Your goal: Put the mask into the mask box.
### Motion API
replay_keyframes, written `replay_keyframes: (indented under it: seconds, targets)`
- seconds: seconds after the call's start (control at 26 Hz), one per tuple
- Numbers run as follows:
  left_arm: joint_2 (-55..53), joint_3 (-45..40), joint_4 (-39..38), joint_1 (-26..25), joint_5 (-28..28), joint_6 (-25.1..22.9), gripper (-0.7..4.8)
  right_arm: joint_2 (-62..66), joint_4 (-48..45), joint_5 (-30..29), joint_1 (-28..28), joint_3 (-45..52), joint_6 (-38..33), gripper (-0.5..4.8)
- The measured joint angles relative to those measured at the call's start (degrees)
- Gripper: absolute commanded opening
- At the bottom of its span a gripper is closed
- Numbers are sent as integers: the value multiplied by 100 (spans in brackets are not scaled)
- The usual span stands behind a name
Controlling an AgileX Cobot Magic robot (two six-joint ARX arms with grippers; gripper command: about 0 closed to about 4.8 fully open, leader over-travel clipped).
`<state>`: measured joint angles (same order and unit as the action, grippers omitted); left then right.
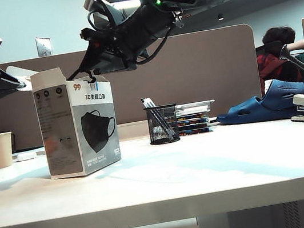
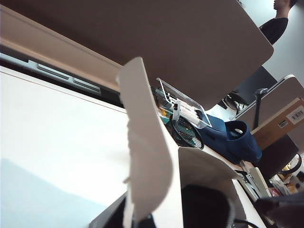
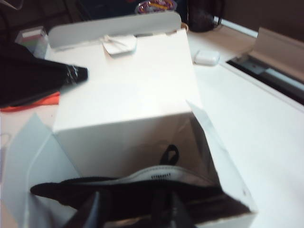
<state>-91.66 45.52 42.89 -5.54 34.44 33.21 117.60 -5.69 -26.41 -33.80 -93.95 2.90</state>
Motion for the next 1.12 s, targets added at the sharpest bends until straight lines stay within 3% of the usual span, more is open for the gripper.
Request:
replay_keyframes:
  seconds: [0.04, 0.31, 0.42, 0.54, 0.62, 0.73, 1.12]
  targets:
    - [0, 0, 0, 0, 0, 0, -6, 0, 68, 79, 0, 0, 0, 94]
    - [-2, 2, 20, -4, 203, 2, -6, 96, 367, 201, -2, 2, 0, 93]
    - [-2, 2, 17, -7, 201, 0, -6, 48, 389, 245, 9, 2, 2, 54]
    - [-2, 2, 15, -4, 201, -2, -2, -116, 417, 391, 33, 2, 11, 49]
    - [-2, 2, 17, -4, 201, -7, 36, -278, 396, 450, 63, -2, 17, 49]
    - [-2, 0, -2, -4, 205, -15, 160, -535, 361, 498, 136, -9, 20, 49]
    - [-4, -2, -24, 0, 254, -20, 161, -629, 330, 387, 133, -20, 17, 49]
